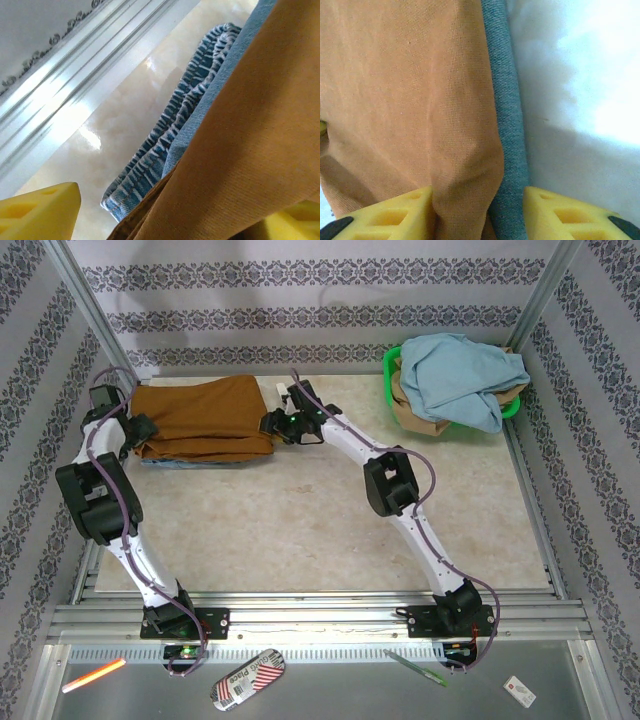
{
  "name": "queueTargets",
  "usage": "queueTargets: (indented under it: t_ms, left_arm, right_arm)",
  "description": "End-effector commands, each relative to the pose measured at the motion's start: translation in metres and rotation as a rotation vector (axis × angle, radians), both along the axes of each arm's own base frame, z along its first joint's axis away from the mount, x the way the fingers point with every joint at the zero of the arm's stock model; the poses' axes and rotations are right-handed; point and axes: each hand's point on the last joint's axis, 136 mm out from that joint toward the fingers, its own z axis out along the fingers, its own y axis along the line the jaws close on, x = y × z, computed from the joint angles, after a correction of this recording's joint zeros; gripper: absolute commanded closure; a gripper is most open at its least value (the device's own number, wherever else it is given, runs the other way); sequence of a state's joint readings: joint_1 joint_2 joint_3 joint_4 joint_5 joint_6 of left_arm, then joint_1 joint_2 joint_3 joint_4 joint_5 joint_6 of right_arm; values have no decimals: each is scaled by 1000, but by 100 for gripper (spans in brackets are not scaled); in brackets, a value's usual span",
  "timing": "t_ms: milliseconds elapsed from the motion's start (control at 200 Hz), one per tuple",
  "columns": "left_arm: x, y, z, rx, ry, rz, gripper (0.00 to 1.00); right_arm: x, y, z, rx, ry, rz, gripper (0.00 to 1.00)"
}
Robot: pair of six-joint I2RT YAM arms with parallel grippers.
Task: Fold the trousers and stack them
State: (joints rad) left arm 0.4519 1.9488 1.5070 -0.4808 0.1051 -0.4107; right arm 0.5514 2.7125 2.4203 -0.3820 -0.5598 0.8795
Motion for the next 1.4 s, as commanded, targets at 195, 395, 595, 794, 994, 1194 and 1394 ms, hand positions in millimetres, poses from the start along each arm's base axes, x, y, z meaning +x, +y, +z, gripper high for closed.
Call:
queueTargets:
  t_ms: [195, 395, 595, 794, 994, 1194, 1394]
  left_arm:
    - [-28, 0, -9, -59, 56, 68, 10]
    - [-39, -5, 53, -18, -59, 70, 0]
    - [-62, -28, 130, 10, -199, 55, 5]
    - [-66, -160, 119, -14, -238, -218, 68]
    - [-45, -284, 53, -144, -234, -415, 100]
    - [-13, -307, -15, -214, -162, -353, 100]
    - [-7, -241, -61, -198, -111, -152, 100]
  right_arm:
    - [-7, -22, 62, 1, -69, 23, 47]
    - [-21, -29, 103, 12, -121, 47, 47]
    - [-47, -65, 137, -17, -168, 42, 46]
    - [-81, -123, 143, -66, -181, -19, 46]
    - [-117, -165, 124, -113, -142, -52, 46]
    - [-135, -202, 113, -140, -106, -81, 46]
    - [-148, -236, 125, -143, -131, -127, 46]
